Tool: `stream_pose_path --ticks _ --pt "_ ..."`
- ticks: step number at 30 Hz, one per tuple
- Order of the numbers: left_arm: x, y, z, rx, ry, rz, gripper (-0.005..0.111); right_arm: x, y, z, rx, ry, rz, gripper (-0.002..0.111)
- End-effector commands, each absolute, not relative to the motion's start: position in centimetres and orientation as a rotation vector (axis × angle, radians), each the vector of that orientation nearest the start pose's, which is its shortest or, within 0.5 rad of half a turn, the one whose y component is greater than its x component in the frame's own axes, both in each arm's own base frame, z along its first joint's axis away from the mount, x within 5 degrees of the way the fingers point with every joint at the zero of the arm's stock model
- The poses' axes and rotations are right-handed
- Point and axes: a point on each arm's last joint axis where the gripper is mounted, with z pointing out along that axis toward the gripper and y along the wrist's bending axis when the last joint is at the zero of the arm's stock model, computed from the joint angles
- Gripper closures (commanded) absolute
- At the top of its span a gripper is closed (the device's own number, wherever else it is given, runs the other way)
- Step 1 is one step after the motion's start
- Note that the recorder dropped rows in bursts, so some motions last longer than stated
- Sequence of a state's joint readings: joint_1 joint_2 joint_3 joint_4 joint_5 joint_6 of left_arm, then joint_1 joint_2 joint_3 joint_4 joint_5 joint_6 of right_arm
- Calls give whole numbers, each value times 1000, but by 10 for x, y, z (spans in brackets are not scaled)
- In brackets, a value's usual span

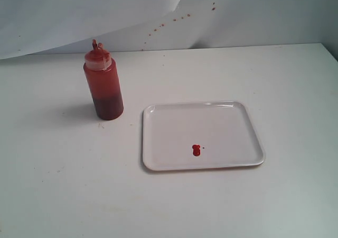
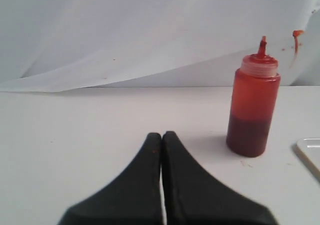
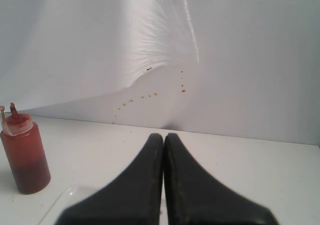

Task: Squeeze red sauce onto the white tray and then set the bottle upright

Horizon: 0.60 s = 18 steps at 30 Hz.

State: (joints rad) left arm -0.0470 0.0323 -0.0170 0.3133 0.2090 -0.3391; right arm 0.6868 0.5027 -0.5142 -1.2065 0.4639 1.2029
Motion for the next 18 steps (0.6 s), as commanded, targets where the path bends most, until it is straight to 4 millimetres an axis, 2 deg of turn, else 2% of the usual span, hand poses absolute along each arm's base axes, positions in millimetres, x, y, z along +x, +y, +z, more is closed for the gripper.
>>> stream_pose_path --ticks 1,10,18 --pt "55 5 194 -82 1732 -11 107 101 34 332 -208 1631 204 108" --pt "53 6 185 -112 1821 -7 107 101 35 332 -208 1630 206 108" --pt "54 -1 183 41 1820 -4 107 101 35 332 -208 1630 206 108"
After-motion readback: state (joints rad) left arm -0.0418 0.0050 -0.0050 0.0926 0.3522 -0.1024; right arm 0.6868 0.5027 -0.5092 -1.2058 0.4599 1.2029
